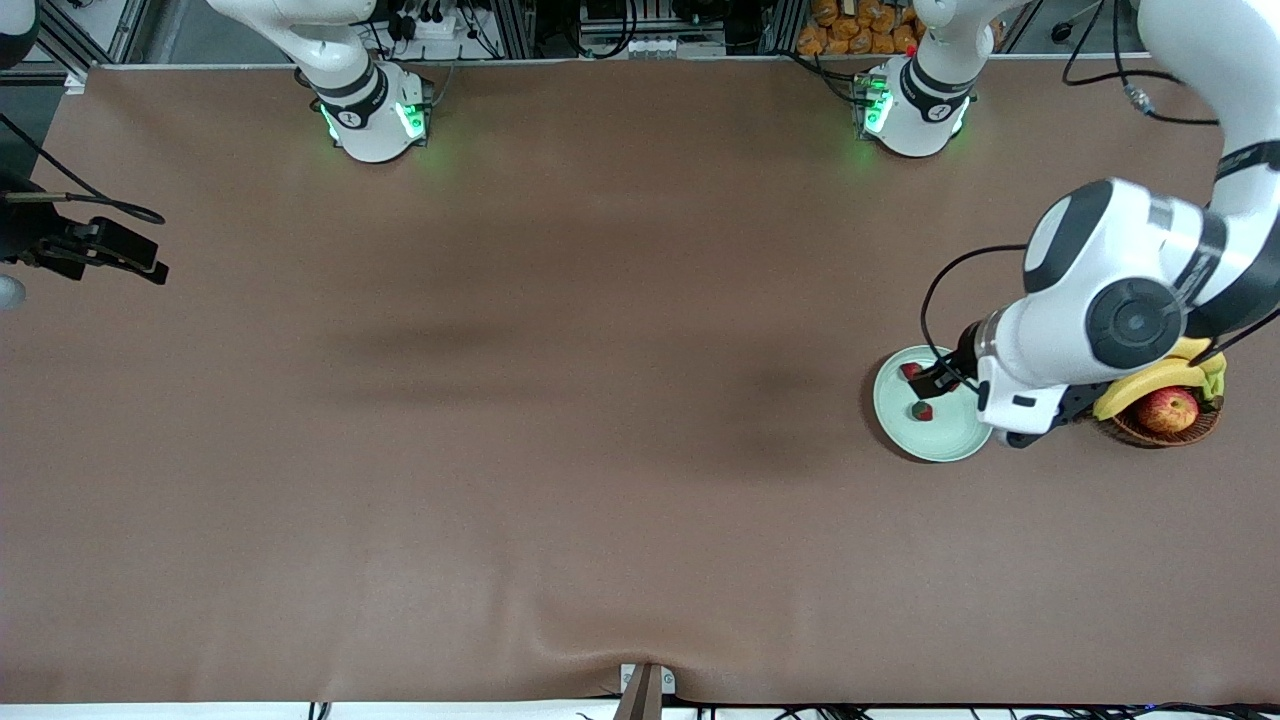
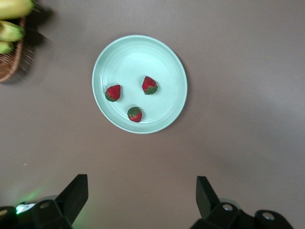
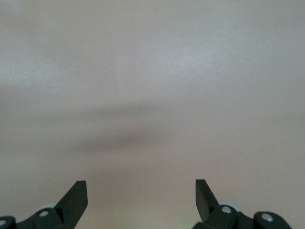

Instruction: Collect all strawberries into plate

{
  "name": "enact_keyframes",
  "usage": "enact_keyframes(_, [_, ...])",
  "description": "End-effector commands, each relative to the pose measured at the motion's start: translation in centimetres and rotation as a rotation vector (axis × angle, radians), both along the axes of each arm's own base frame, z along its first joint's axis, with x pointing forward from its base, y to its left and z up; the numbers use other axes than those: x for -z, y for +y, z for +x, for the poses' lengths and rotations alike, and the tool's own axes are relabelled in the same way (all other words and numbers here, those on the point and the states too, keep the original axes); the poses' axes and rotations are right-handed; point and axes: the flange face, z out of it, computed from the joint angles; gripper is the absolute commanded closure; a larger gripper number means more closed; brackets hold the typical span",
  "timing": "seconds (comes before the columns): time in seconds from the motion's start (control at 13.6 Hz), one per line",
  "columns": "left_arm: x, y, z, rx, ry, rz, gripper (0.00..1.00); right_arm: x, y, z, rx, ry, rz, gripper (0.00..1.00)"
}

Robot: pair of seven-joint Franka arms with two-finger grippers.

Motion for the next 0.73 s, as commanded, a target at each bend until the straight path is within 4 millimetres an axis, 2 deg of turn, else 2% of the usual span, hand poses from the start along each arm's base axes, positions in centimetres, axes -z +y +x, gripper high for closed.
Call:
enact_keyframes(0.0, [-5.7,-0.8,-0.8,0.009,-0.031,-0.014,0.00,-0.8,-0.1,-0.2,0.008,-0.001,0.000,0.00])
enact_keyframes(0.15, [-8.9,-1.3,-2.0,0.018,-0.088,0.014,0.00,-1.0,-0.6,-0.5,0.006,0.008,-0.003,0.00])
enact_keyframes(0.29, [-13.2,-2.1,-4.1,0.026,-0.163,0.053,0.00,-1.3,-1.3,-0.9,0.018,0.018,-0.002,0.00])
enact_keyframes(0.37, [-14.0,-2.5,-4.7,0.038,-0.172,0.062,0.00,-1.6,-1.4,-1.1,0.020,0.018,-0.003,0.00])
enact_keyframes(0.66, [-15.2,-3.3,-5.5,0.058,-0.181,0.033,0.00,-2.6,-2.5,-1.6,-0.015,0.023,-0.021,0.00])
